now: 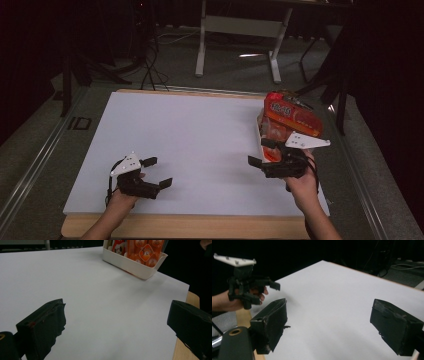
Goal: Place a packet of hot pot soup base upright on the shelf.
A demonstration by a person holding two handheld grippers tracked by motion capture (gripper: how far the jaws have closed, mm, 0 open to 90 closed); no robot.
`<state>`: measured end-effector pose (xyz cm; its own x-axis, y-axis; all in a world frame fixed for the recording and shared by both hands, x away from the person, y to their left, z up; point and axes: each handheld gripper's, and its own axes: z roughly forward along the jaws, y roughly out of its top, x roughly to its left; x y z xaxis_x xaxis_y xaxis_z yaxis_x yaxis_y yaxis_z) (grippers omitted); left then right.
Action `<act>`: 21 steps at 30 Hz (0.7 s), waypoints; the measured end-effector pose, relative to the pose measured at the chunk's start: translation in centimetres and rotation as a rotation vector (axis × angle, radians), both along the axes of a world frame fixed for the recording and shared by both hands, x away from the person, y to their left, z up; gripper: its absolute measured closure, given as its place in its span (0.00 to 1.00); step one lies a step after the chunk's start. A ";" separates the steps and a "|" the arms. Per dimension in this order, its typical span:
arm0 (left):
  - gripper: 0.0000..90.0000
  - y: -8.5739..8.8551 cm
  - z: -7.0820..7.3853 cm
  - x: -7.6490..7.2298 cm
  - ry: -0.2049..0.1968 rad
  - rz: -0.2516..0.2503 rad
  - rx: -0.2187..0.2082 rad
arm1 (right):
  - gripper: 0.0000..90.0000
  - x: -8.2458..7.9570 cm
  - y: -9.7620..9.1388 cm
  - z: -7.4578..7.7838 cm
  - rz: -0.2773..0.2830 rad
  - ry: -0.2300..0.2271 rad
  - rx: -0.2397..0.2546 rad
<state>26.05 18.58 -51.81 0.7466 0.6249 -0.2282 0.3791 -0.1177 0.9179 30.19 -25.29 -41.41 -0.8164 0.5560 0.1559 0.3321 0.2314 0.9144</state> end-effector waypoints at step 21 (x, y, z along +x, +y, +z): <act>0.02 0.1 0.1 -0.1 -0.008 0.002 0.003 | 0.15 -0.8 1.9 -5.7 0.044 0.064 -0.063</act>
